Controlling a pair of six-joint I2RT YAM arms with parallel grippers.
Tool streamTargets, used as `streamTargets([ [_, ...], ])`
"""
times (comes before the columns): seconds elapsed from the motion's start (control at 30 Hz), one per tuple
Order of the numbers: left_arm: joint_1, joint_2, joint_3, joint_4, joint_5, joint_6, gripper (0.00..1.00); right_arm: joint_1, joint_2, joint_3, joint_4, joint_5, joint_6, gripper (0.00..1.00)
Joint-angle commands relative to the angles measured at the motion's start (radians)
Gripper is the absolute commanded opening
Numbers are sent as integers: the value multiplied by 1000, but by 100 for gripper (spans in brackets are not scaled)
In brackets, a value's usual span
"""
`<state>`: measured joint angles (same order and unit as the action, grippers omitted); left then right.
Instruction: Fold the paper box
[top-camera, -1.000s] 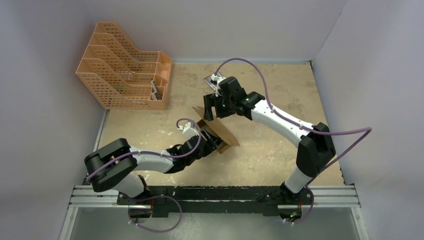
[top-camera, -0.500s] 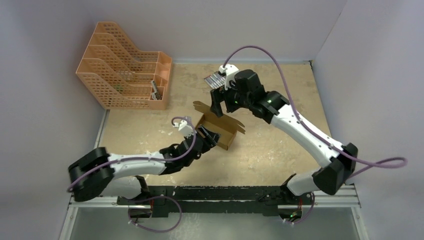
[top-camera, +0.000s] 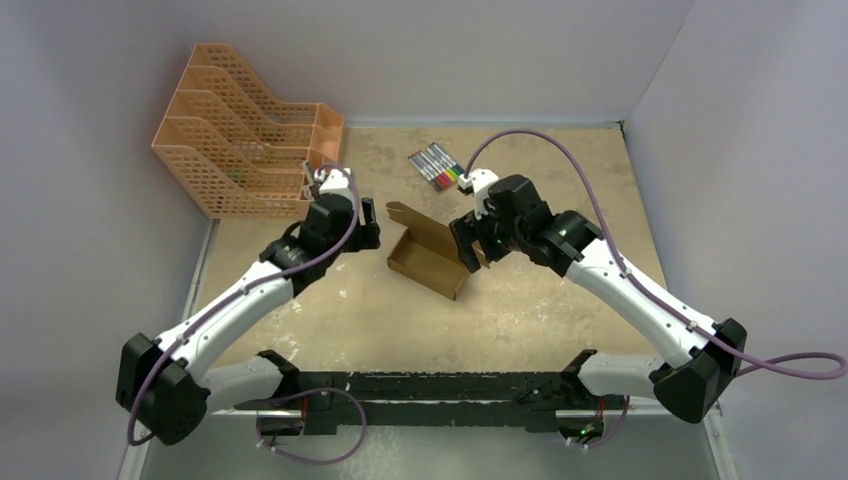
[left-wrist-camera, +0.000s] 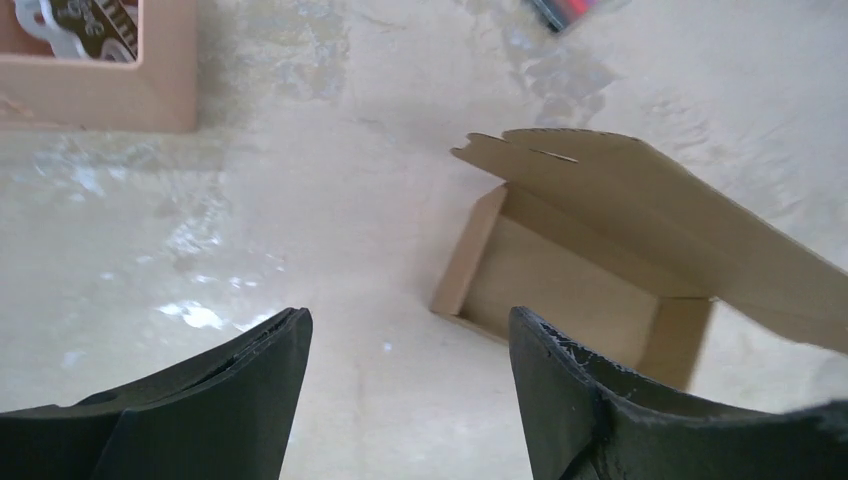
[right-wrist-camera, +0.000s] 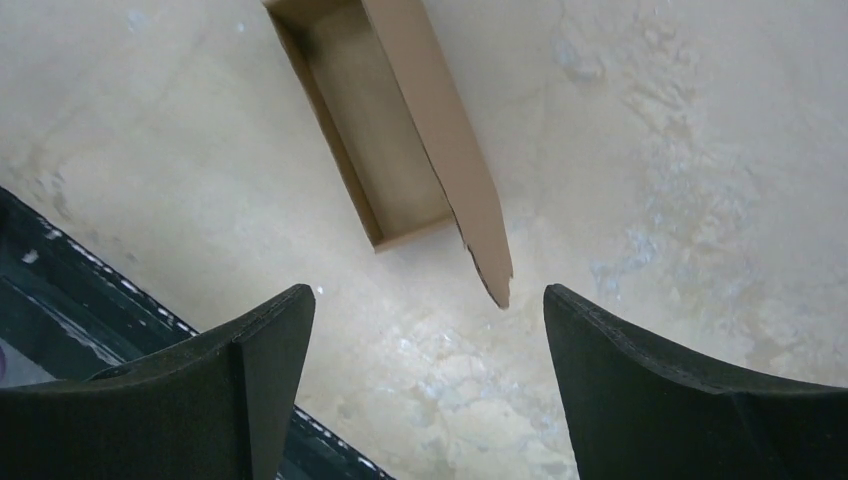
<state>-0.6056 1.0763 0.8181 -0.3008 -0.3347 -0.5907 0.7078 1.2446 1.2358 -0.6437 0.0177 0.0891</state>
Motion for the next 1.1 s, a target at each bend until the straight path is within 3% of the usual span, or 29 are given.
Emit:
streamTargets([
  [0.0,98,117,142,-123,184,341,72,0,-57,-55,-37,64,18,87],
  [0.27,287,203,214,-66,573,573,72,0,-78,-174,29,21,-54,78],
  [0.47,325,318,338,-159,731,750,72,-1,-20,-173,87,35,-182,70],
  [0.57,325,366,380,-166,786,802,72,-2,27,-159,101,31,-233,65],
  [1.07,325,499,538,-336,955,1108,69,-12,91,-151,127,36,-346,19],
])
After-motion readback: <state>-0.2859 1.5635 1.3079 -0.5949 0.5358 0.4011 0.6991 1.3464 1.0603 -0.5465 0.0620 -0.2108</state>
